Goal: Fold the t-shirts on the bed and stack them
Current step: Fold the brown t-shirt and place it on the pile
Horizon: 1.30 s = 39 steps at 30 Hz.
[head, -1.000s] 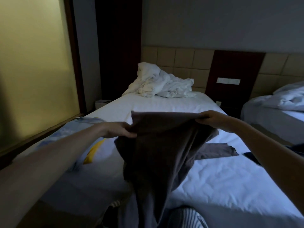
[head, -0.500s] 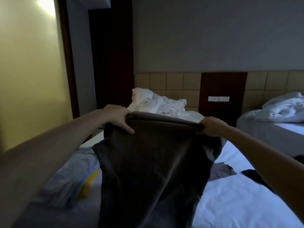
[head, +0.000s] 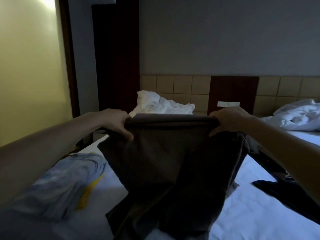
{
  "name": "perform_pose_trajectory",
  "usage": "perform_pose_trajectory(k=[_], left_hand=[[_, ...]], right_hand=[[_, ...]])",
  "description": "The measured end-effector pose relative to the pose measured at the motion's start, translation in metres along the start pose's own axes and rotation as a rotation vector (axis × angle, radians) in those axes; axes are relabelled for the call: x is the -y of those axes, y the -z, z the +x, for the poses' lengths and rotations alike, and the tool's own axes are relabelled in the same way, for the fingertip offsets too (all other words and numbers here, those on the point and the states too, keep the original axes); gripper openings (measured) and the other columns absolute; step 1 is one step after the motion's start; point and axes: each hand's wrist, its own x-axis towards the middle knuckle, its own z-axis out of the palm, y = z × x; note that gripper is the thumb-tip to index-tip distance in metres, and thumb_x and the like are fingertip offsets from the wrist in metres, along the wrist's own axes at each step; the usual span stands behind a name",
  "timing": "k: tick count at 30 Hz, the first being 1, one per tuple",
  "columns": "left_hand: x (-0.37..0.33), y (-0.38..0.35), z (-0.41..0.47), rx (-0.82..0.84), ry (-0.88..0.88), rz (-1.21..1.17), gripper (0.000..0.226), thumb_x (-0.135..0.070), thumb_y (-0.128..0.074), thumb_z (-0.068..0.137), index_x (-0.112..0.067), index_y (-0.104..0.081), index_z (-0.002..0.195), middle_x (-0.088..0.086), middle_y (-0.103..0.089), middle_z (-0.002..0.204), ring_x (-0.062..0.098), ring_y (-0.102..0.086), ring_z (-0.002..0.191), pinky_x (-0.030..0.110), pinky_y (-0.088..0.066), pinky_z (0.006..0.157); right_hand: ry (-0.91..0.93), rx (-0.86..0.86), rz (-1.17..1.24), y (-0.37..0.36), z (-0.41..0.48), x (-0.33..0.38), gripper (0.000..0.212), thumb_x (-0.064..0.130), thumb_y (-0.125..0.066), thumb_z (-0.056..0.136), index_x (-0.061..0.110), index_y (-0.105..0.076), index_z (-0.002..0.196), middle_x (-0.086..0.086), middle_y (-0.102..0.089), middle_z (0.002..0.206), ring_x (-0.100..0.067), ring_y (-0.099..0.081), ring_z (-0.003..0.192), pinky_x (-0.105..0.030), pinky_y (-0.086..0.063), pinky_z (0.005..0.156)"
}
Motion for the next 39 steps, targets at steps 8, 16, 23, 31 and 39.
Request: perform_pose_trajectory(k=[8,16,23,31,39], left_hand=[[-0.003,-0.085,0.017,0.033,-0.058,-0.578,0.008,-0.011,-0.061,0.089,-0.003,-0.063,0.089,0.004,-0.062,0.082,0.021,-0.061,0.08,0.02,-0.045,0.065],[-0.008,-0.131,0.037,0.666,-0.013,-0.622,0.075,-0.032,-0.088,0.06,-0.01,-0.058,0.124,0.006,-0.065,0.122,0.02,-0.062,0.11,0.037,-0.051,0.096],[-0.01,-0.135,0.136,0.036,-0.011,-0.182,0.029,-0.037,-0.075,0.076,-0.014,-0.062,0.09,0.004,-0.064,0.085,0.023,-0.06,0.079,0.035,-0.049,0.067],[0.014,0.001,0.221,-0.99,0.173,-0.159,0.011,-0.02,-0.053,0.09,-0.011,-0.057,0.086,0.011,-0.063,0.085,0.034,-0.059,0.082,0.035,-0.039,0.061],[0.014,-0.077,0.217,-0.961,-0.051,-0.075,0.016,-0.02,-0.069,0.081,-0.007,-0.064,0.089,0.016,-0.064,0.077,0.037,-0.062,0.073,0.041,-0.05,0.066]], right_hand=[[-0.066,0.197,0.747,-0.081,-0.009,0.021,0.016,0.002,-0.051,0.087,0.007,-0.059,0.075,-0.005,-0.055,0.068,-0.019,-0.05,0.065,-0.025,-0.038,0.058],[0.001,0.589,0.859,-0.128,-0.011,0.029,0.033,0.037,-0.075,0.076,0.016,-0.066,0.1,-0.004,-0.071,0.098,-0.019,-0.067,0.088,-0.033,-0.054,0.085],[-0.129,0.104,0.44,-0.167,0.074,0.029,0.021,0.036,-0.06,0.087,0.016,-0.053,0.091,-0.006,-0.061,0.09,-0.028,-0.059,0.086,-0.032,-0.04,0.067],[-0.328,-0.672,0.36,-0.078,0.211,-0.022,0.008,0.011,-0.044,0.094,0.005,-0.048,0.098,-0.018,-0.061,0.093,-0.035,-0.058,0.077,-0.035,-0.031,0.06],[-0.156,-0.613,0.284,-0.133,0.184,-0.024,0.024,0.034,-0.055,0.09,0.01,-0.055,0.096,-0.013,-0.063,0.091,-0.032,-0.06,0.079,-0.037,-0.04,0.073]])
